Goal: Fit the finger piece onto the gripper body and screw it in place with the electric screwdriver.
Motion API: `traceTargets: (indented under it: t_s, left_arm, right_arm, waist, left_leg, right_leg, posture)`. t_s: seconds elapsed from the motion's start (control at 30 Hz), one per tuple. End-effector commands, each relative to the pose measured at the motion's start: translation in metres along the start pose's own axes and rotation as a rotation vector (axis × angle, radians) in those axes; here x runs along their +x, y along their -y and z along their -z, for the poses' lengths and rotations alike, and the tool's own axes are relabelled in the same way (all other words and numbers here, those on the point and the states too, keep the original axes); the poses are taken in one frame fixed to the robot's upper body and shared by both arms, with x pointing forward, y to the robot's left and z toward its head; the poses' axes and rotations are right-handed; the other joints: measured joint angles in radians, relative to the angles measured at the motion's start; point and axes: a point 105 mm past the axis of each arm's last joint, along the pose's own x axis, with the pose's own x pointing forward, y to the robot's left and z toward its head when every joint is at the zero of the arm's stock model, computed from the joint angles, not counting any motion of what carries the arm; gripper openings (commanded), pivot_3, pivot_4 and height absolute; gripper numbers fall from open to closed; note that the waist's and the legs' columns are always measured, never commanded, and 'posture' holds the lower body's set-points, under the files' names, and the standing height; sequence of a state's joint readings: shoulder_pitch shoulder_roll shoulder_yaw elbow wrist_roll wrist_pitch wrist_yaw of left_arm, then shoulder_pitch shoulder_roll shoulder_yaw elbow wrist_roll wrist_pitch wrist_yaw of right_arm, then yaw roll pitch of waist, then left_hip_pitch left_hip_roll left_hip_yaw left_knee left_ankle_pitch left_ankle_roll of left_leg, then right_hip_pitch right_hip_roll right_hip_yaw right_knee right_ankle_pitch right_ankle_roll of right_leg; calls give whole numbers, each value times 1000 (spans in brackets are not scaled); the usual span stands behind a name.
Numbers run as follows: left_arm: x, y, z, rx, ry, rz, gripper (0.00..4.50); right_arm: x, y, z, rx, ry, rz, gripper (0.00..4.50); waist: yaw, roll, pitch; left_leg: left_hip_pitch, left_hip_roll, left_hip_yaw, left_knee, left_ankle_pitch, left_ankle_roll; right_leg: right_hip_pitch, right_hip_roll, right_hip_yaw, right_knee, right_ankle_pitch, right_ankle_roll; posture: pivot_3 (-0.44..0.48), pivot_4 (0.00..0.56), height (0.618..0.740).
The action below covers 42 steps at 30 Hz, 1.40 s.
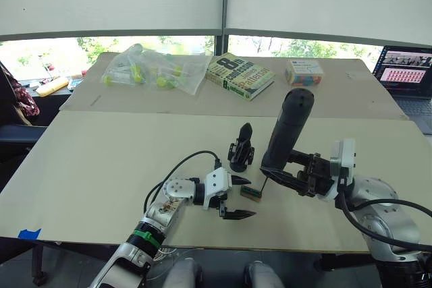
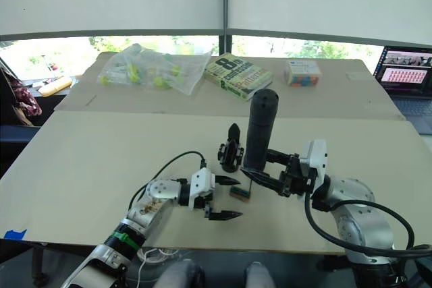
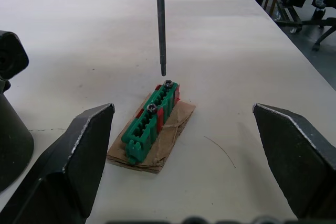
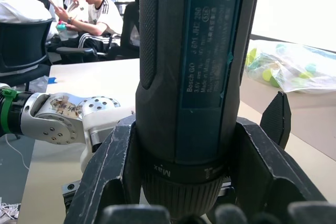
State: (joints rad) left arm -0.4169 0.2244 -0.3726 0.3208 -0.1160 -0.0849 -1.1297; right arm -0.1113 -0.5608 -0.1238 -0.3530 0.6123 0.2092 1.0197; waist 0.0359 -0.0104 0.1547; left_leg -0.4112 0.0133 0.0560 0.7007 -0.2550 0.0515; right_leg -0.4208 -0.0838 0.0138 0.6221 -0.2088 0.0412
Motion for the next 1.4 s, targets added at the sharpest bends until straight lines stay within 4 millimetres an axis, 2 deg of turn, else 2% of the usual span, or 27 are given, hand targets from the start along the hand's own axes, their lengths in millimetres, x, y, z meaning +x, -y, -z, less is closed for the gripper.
traceTargets:
  t_s: [0.03, 1.4]
  left_arm:
    - [5, 13, 14, -46, -34, 35, 4500]
    - [4, 14, 14, -46, -38, 37, 4500]
  right_arm:
    - [3, -1, -17, -53, 66, -12, 1924]
    - [1, -2, -9, -40, 31, -11, 1924]
  waist:
    - [0, 0, 0]
    - [-1, 0, 0]
  left_leg:
    - [0, 0, 0, 0, 0, 0]
    - [0, 0, 0, 0, 0, 0]
  right_leg:
    - [0, 0, 0, 0, 0, 0]
    - [0, 0, 0, 0, 0, 0]
  posture:
    - [0, 150, 740]
    - [0, 150, 740]
